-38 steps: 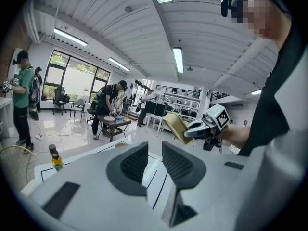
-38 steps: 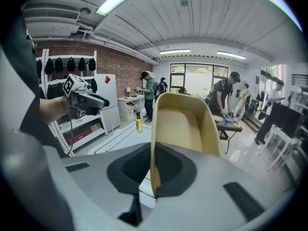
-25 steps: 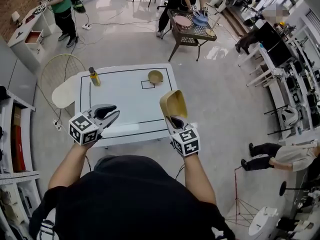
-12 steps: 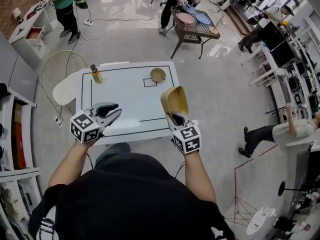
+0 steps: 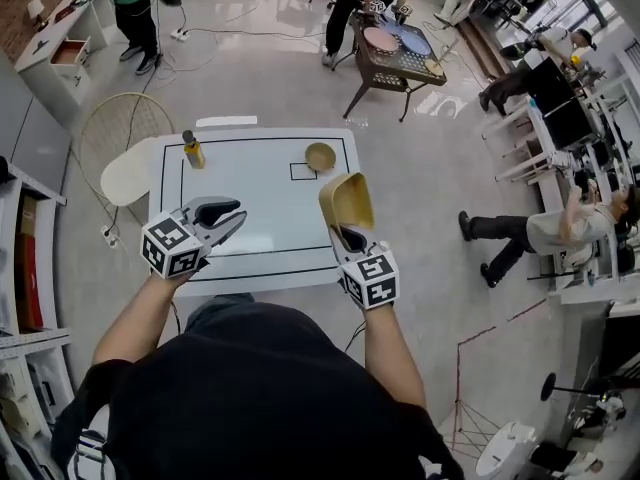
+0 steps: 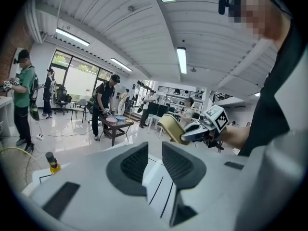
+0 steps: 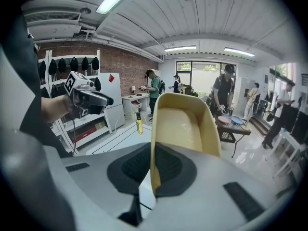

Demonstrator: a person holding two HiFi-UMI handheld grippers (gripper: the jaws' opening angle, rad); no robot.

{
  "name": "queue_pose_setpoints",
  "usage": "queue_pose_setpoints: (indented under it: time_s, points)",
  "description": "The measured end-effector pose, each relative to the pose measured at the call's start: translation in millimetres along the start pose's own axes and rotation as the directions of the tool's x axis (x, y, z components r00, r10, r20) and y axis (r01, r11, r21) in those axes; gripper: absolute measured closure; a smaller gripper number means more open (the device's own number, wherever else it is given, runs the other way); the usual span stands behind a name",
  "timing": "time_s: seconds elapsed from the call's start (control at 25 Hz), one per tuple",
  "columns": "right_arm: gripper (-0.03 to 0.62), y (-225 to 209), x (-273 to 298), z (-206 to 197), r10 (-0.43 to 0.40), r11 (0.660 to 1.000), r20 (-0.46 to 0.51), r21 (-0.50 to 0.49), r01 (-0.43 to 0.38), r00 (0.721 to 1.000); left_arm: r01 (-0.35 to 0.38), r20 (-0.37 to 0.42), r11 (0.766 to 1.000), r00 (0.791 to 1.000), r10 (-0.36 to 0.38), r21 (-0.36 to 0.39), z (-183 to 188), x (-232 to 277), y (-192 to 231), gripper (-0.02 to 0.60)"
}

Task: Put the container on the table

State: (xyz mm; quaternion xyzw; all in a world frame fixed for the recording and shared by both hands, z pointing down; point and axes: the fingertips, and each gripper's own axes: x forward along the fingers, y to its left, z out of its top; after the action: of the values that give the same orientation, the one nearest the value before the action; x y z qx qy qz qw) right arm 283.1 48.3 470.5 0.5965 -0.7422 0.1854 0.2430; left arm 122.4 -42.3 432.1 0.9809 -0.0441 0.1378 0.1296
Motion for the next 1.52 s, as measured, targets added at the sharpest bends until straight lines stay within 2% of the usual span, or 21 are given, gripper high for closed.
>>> queue_pose_setpoints:
  time_s: [0.68, 1.32, 1.52]
  points:
    - [0.583, -23.1, 71.9, 12.9, 0.057, 0.998, -0.052, 0.013, -0.057, 0.997, -0.066, -0.034, 0.996, 0.997, 0.064, -0.068, -8.8, 1.4, 74.6, 0.487]
    - [0.583, -16.7, 135.9, -8.5, 0.134, 0.991, -0.153, 0.031, -0.130, 0.979, -0.109, -0.055, 0.986, 0.993, 0.103, -0.126, -32.7, -5.9, 122.3, 0.487]
    - [0.583, -12.0, 152.1, -12.3, 0.152, 0.988, -0.175, 0.033, -0.148, 0.973, -0.142, -0.052, 0.979, 0.989, 0.136, -0.148, -38.7, -18.1, 142.2, 0.488]
